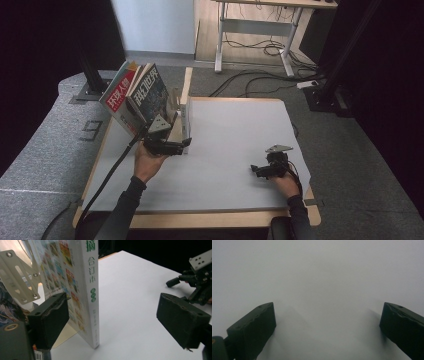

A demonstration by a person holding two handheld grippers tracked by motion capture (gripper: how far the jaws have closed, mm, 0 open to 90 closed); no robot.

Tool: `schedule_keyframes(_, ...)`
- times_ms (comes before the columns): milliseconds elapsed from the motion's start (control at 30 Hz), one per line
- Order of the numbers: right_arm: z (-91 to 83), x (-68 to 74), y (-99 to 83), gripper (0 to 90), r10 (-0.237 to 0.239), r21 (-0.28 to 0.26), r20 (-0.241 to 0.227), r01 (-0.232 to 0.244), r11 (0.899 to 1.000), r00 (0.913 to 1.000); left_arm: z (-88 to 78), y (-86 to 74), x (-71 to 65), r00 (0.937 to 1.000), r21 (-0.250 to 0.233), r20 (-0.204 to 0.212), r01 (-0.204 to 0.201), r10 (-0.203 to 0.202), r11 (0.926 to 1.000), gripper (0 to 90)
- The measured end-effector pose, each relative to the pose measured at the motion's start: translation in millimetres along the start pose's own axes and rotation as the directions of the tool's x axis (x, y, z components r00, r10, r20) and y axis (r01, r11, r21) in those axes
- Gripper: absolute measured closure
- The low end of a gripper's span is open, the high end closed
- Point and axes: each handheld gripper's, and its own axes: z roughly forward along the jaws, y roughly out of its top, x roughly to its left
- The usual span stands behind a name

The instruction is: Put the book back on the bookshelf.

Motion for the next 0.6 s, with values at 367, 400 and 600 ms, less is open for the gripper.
schedule_keyframes(367, 0.1, 0.1, 0.1, 0.0, -0.001, 0.0, 0.001, 0.001, 1.0, 1.0, -10.5, -13.1, -1.1, 0.9996, 0.038, 0.025, -0.015, 0.014, 0.9992, 3.4)
schedule_keyframes(400, 0.1, 0.1, 0.1, 0.0, -0.002, 0.0, 0.001, 0.002, 1.0, 1.0, -11.8, -14.5, -0.6, 0.9995, 0.039, 0.03, -0.015, 0.014, 0.9991, 3.2)
schedule_keyframes(600, 0.1, 0.0, 0.2, 0.0, -0.002, -0.001, 0.001, 0.002, 1.0, 1.0, -18.0, -24.0, 2.4, 0.9989, 0.049, 0.047, -0.009, 0.007, 0.9987, 1.2)
